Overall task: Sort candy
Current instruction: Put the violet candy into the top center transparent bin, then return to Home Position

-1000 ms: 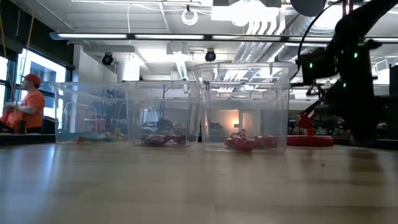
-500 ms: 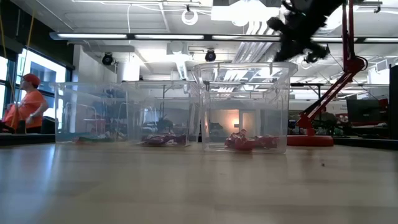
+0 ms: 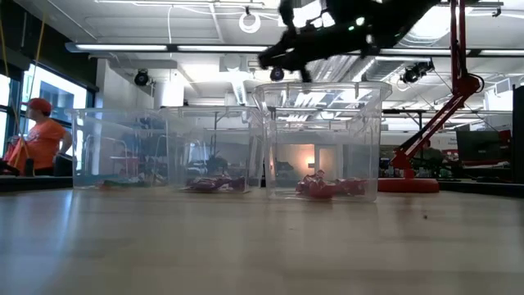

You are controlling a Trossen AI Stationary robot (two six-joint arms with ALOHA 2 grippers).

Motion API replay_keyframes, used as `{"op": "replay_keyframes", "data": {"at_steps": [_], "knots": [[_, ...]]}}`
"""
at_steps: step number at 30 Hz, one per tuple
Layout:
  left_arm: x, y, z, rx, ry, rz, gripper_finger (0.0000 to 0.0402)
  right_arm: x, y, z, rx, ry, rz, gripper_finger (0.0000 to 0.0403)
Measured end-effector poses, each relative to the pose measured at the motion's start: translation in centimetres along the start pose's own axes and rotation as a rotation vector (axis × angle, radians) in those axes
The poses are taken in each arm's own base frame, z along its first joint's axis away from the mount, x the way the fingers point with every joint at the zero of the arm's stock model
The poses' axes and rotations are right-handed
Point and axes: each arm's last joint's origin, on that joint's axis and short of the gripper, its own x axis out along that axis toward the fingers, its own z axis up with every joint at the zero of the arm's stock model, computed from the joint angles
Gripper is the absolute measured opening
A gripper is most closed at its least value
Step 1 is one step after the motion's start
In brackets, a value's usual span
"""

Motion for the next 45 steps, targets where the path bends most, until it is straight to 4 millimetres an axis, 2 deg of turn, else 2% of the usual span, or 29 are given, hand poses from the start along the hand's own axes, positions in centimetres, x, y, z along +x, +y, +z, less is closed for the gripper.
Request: {"op": "replay_keyframes", "data": {"at_steps": [3,6,12,15,18,22,26,29,32,35,38,40,42,45], "knots": [[-1.0,-0.3,0.5,0.007,-0.023,0.001,0.0213,2.9,0.1,-0.8,0.005,0.047,0.038,0.0019],[-2.0,-0.6,1.1,0.025,-0.053,-0.003,0.0213,5.4,0.6,-1.2,-0.041,0.094,0.031,0.004],[-3.4,-1.0,1.8,0.031,-0.096,-0.015,0.0213,8.2,2.5,-0.3,-0.276,0.254,-0.109,0.0144],[-3.5,-1.0,1.6,0.028,-0.075,-0.007,0.0213,8.7,2.9,0.2,-0.341,0.321,-0.183,0.0197],[-3.5,-0.9,1.4,0.025,-0.048,0.002,0.0213,8.9,3.1,0.6,-0.417,0.37,-0.171,0.0233],[-3.2,-0.8,1.0,0.019,-0.018,0.013,0.0213,8.1,4.1,1.4,-0.484,0.464,-0.13,0.0246],[-3.1,-0.7,0.9,0.04,-0.011,0.015,0.0213,5.7,6.6,1.5,-0.56,0.627,-0.042,0.0247],[-3.2,-0.7,0.9,0.073,-0.006,0.016,0.0213,2.9,8.8,0.5,-0.58,0.8,0.054,0.0245],[-3.1,-0.7,0.8,0.098,0.001,0.019,0.0213,-0.3,10.8,-1.4,-0.621,0.995,0.073,0.0224],[-3.0,-0.6,0.8,0.115,-0.006,0.034,0.0213,-2.8,12.3,-4.0,-0.657,1.179,0.067,0.017],[-2.8,-0.5,0.9,0.122,-0.021,0.065,0.0213,-4.0,13.6,-6.7,-0.689,1.251,0.115,0.0082],[-2.6,-0.4,0.9,0.125,-0.028,0.076,0.0213,-4.6,14.0,-8.2,-0.698,1.275,0.145,0.0024],[-2.5,-0.4,0.9,0.138,-0.027,0.076,0.0213,-4.9,13.8,-9.3,-0.711,1.29,0.125,0.0016],[-2.4,-0.4,0.8,0.148,-0.025,0.077,0.0213,-5.2,12.2,-11.1,-0.733,1.306,0.008,0.0014]]}}
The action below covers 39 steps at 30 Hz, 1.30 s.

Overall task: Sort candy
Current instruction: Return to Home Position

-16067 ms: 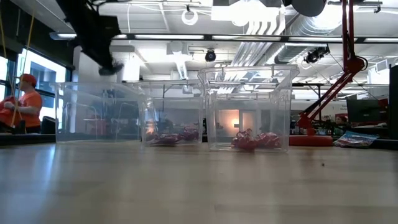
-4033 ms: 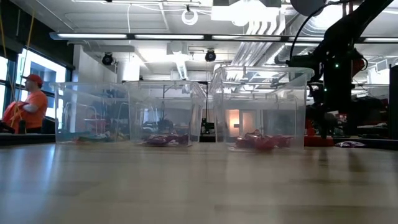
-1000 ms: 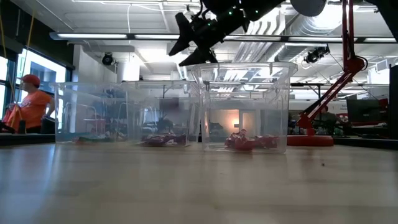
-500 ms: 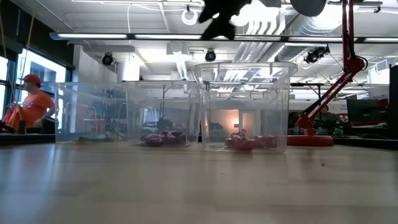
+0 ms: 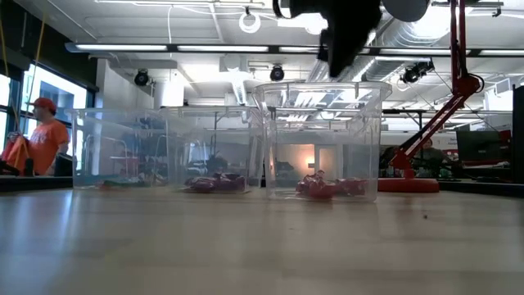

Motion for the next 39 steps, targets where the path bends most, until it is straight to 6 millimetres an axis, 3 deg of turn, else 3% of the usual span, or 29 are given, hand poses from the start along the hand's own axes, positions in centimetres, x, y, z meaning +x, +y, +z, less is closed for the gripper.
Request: {"op": "replay_keyframes", "data": {"at_steps": [4,8,12,19,24,29,37,39], "knots": [[0.0,0.0,0.0,0.0,0.0,0.0,0.0213,2.7,-1.3,-1.7,0.09,0.066,-0.062,0.0005],[0.0,0.0,0.0,0.0,0.0,0.0,0.0213,3.7,-2.8,-2.1,0.163,0.047,-0.152,0.0001],[0.0,0.0,0.0,0.001,0.003,0.0,0.0213,3.6,-4.7,-1.9,0.203,0.013,-0.255,0.0001],[-0.1,0.1,-0.5,0.015,0.053,0.007,0.0213,2.8,-8.2,-0.5,0.233,-0.12,-0.279,0.0],[-1.1,0.0,-1.4,-0.002,0.109,-0.02,0.0213,1.4,-8.4,-0.9,0.228,-0.121,-0.232,0.0],[-2.7,0.1,-5.4,-0.145,0.068,-0.086,0.0186,-0.5,-8.1,-1.5,0.207,-0.135,-0.229,0.0],[-4.8,0.6,-14.6,-0.36,-0.101,-0.172,0.0023,-4.4,-9.5,-2.3,0.437,-0.264,-0.231,0.0],[-5.0,0.9,-16.8,-0.38,-0.093,-0.13,0.001,-5.9,-9.5,-2.5,0.493,-0.329,-0.221,0.0]]}}
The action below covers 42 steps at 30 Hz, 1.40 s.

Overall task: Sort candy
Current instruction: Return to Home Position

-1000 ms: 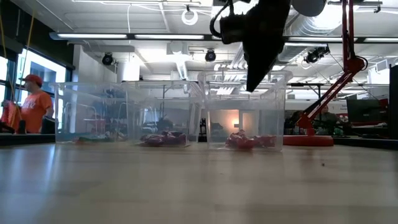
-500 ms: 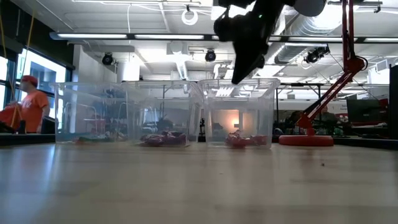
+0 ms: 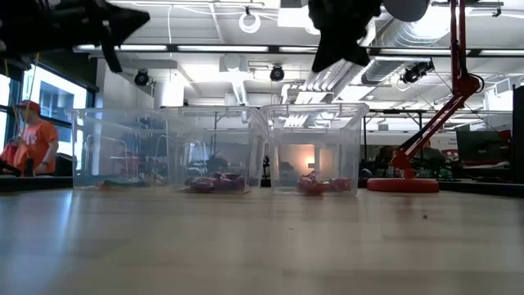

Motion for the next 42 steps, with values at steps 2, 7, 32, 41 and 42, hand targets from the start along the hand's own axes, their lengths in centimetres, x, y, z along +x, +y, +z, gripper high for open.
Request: {"op": "replay_keyframes", "data": {"at_steps": [2,7,32,41,42], "knots": [[-0.5,0.7,-1.2,-0.018,-0.03,0.033,0.0011,-1.5,-0.2,0.2,0.053,-0.054,0.01,0.0],[-1.4,1.6,-2.7,-0.042,-0.097,0.053,0.0002,-4.8,-0.4,-0.2,0.19,-0.175,-0.02,0.0],[-1.2,-0.7,-6.8,0.039,0.238,-0.13,0.0,-5.8,2.7,-2.0,0.35,-0.244,-0.021,0.0],[-1.5,-0.3,-7.5,0.061,0.378,-0.247,0.0,-6.0,3.3,-4.0,0.251,-0.146,-0.057,0.0],[-1.5,-0.3,-7.7,0.083,0.405,-0.265,0.0,-5.8,3.4,-4.5,0.238,-0.14,-0.054,0.0]]}}
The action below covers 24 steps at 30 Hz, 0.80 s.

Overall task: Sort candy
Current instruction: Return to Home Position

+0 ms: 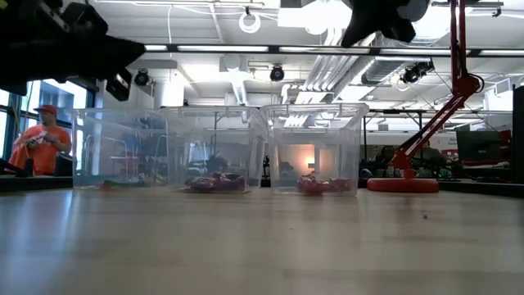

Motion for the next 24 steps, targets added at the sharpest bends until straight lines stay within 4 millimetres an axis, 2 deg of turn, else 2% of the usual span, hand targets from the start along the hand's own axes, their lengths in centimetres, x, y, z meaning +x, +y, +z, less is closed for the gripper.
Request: {"op": "replay_keyframes", "data": {"at_steps": [5,10,16,20,24], "knots": [[0.2,0.3,-0.7,0.042,0.201,0.029,0.0,2.3,-1.1,-3.1,-0.007,0.015,0.112,0.0],[0.0,0.6,-1.4,0.138,0.296,0.072,0.0,3.8,-3.3,-5.9,-0.028,-0.034,0.242,0.0],[-0.1,1.1,-1.7,0.176,0.309,0.242,0.0,2.4,-6.2,-7.8,-0.122,-0.09,0.282,0.0],[-0.2,1.2,-1.7,0.139,0.302,0.272,0.0,0.8,-8.2,-8.8,-0.131,-0.171,0.324,0.0],[-0.1,1.0,-1.8,0.07,0.301,0.262,0.0,0.4,-10.0,-10.0,-0.098,-0.27,0.383,0.0]]}}
